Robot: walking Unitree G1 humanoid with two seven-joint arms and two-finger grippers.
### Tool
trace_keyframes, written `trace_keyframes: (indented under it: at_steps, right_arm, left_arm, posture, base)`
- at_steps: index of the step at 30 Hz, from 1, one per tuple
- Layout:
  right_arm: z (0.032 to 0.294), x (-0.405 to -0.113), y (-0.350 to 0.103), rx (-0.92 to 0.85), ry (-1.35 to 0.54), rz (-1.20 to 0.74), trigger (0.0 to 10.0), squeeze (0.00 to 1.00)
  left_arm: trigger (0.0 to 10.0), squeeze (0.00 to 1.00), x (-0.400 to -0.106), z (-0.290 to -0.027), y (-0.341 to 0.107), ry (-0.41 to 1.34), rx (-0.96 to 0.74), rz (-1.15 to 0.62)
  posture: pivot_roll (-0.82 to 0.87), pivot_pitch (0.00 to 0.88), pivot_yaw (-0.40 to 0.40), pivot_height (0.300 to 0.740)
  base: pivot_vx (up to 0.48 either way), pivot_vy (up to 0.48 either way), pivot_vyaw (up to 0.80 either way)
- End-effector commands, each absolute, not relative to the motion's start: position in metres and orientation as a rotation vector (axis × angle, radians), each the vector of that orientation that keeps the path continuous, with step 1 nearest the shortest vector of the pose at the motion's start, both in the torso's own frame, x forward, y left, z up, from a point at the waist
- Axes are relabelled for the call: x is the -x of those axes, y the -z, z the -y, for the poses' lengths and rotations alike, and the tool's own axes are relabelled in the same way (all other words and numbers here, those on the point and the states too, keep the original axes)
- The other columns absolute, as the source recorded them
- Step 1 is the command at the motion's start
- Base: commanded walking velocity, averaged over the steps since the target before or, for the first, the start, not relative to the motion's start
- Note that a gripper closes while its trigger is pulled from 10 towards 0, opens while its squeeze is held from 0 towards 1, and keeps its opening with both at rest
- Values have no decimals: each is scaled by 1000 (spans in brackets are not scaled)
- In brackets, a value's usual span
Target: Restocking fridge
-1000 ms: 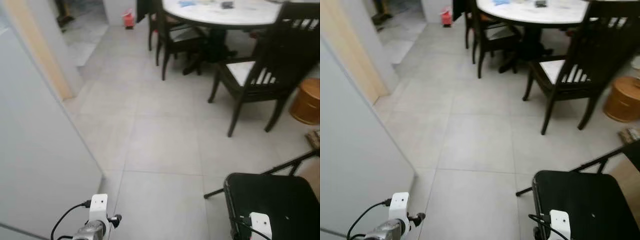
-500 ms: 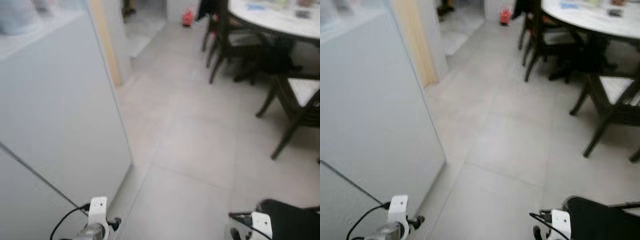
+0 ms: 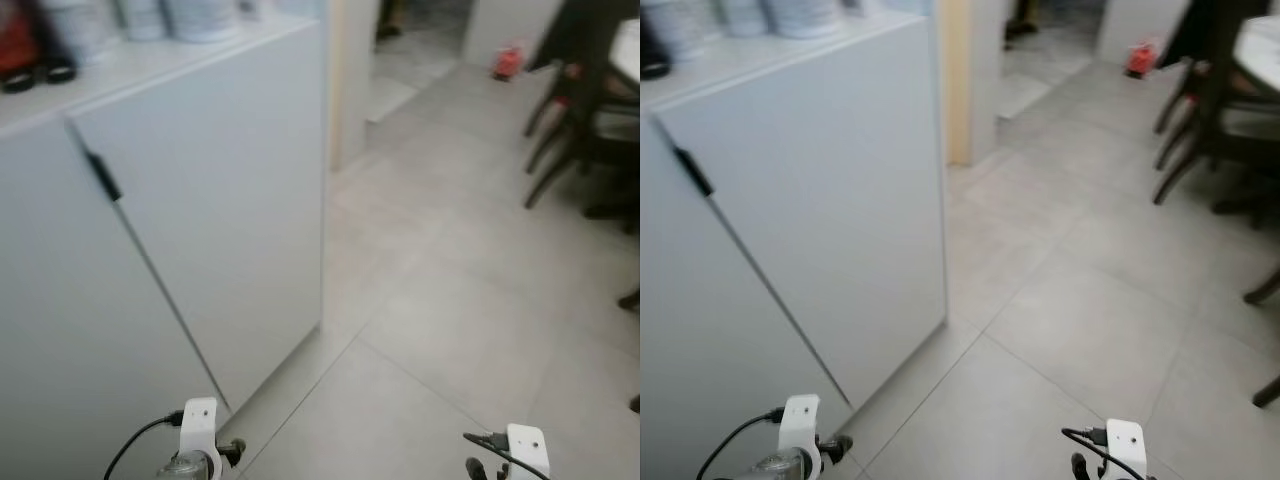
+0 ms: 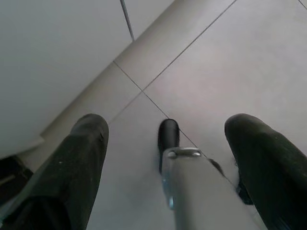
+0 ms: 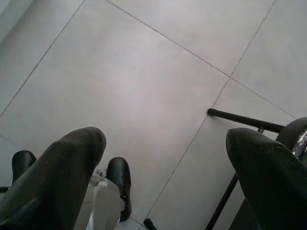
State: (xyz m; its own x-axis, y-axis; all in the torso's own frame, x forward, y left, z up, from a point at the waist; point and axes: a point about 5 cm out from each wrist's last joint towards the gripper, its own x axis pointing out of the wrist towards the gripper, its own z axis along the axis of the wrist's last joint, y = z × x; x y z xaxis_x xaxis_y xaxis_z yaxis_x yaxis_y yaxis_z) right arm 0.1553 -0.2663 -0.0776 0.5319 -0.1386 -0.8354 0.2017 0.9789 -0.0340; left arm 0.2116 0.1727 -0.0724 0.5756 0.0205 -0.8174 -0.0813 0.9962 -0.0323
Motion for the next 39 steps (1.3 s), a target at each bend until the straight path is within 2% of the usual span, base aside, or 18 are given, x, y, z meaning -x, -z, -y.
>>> trace_keyframes:
  at_steps: [1,17,25,39]
  right_arm:
    - [271,-150,78,-74,223,-1003,10000,0]
    - [263,-151,80,-89,182,-1004,10000,0]
    - [261,-157,78,-95,187,-973,10000,0]
    - [261,-158,78,-80,187,-986,10000,0]
  left_arm:
    - [10000,0,-211,-170,73,-55,67,-962]
    - [10000,0,-211,-178,72,-57,39,-950]
    - [10000,0,-214,-181,70,-69,40,-947]
    - [10000,0,-217,-182,69,-68,44,-941]
  posture:
    - [-155,0,-47,740]
    - [-98,0,-8,740]
    - [-97,31,22,740]
    - [-132,39,21,740]
  base:
    - [0,0,0]
    - [0,0,0]
    - [0,0,0]
    - [0,0,787]
